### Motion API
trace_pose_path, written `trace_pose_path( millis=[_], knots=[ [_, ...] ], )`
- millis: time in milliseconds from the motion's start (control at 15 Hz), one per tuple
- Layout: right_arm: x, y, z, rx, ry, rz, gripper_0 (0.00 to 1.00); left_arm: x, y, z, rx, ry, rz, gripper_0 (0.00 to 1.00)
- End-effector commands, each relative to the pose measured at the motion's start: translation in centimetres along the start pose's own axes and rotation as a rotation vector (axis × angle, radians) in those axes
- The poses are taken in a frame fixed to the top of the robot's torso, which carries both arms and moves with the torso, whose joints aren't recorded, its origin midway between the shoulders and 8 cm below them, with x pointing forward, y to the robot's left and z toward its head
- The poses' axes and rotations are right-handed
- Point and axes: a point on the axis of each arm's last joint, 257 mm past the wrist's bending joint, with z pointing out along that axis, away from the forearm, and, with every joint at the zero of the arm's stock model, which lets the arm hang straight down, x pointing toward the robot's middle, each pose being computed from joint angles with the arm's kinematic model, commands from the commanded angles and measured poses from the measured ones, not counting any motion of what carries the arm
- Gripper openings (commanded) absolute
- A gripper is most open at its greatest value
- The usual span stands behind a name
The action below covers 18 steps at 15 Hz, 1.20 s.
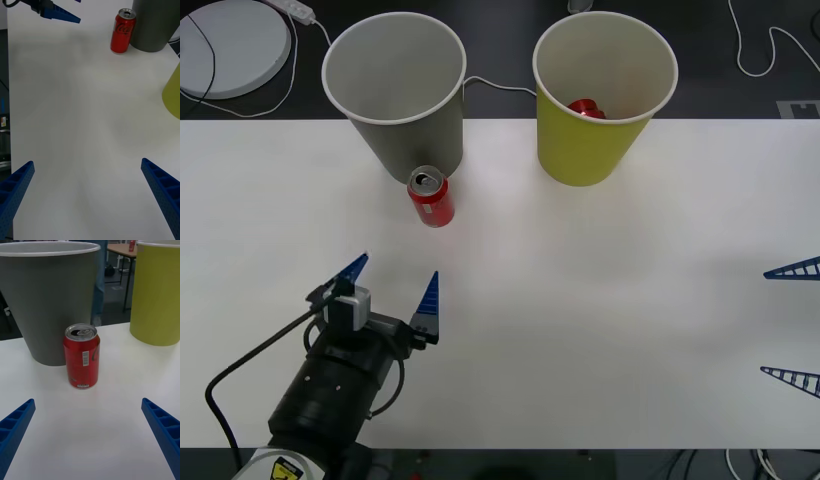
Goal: Put the can into the green bin and the plastic bottle into the gray bin
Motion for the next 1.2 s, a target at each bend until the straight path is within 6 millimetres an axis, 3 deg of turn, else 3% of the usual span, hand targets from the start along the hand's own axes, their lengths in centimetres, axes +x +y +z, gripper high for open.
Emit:
trace_pose_path(
  millis=[67,400,667,1200],
  knots=[
    [0.0,0.0,0.0,0.0,0.0,0.0,1.0,0.2,-0.7,0.3,-0.007,-0.001,0.002,1.0],
    [0.0,0.0,0.0,0.0,0.0,0.0,1.0,1.0,-1.1,1.9,-0.026,0.0,-0.008,1.0],
    [0.0,0.0,0.0,0.0,0.0,0.0,1.0,2.0,-0.8,5.5,-0.029,0.001,0.003,1.0],
    [0.0,0.0,0.0,0.0,0.0,0.0,1.0,1.8,-0.6,11.2,-0.019,-0.005,-0.024,1.0]
  ],
)
